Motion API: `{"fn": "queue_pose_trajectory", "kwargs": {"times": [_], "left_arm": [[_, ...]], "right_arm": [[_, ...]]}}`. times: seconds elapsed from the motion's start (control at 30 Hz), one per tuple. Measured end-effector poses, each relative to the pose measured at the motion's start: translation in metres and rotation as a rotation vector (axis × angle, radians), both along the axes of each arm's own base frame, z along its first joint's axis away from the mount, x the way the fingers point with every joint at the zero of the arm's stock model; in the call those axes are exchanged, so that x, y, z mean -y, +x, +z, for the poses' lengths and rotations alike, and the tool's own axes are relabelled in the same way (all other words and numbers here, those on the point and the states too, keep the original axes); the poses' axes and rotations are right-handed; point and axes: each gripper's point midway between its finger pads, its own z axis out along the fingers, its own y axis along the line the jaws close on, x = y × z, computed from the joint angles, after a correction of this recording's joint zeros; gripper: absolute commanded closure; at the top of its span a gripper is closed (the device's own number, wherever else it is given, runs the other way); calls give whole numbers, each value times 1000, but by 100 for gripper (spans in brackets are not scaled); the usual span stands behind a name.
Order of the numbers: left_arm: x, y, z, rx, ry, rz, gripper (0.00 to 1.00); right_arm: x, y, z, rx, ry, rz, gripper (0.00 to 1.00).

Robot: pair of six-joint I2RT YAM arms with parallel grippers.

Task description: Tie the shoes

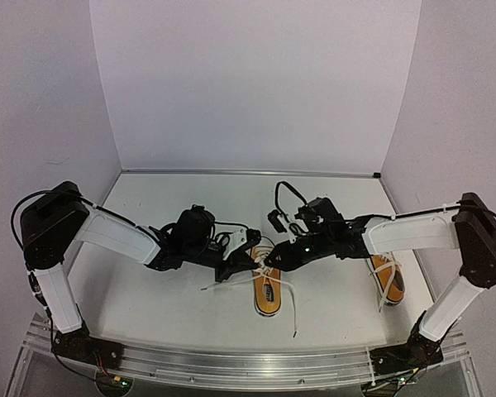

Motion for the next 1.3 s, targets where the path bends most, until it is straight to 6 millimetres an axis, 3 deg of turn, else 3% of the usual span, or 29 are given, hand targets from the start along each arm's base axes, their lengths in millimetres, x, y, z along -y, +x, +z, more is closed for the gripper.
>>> {"fn": "queue_pose_trajectory", "kwargs": {"times": [0.23, 0.4, 0.8, 1.1, 1.3], "left_arm": [[0, 1, 0, 7, 3, 3, 100], [0, 2, -1, 9, 4, 7, 100], [-1, 2, -1, 16, 6, 6, 100], [-1, 2, -2, 22, 11, 2, 100], [-2, 1, -4, 17, 22, 0, 100]], "right_arm": [[1, -2, -9, -24, -32, 15, 84], [3, -1, -8, -23, -36, 15, 99], [7, -1, -10, -29, -52, 17, 100], [15, -4, 10, 11, -36, 3, 100], [22, -11, 1, -14, -60, 10, 100]]}}
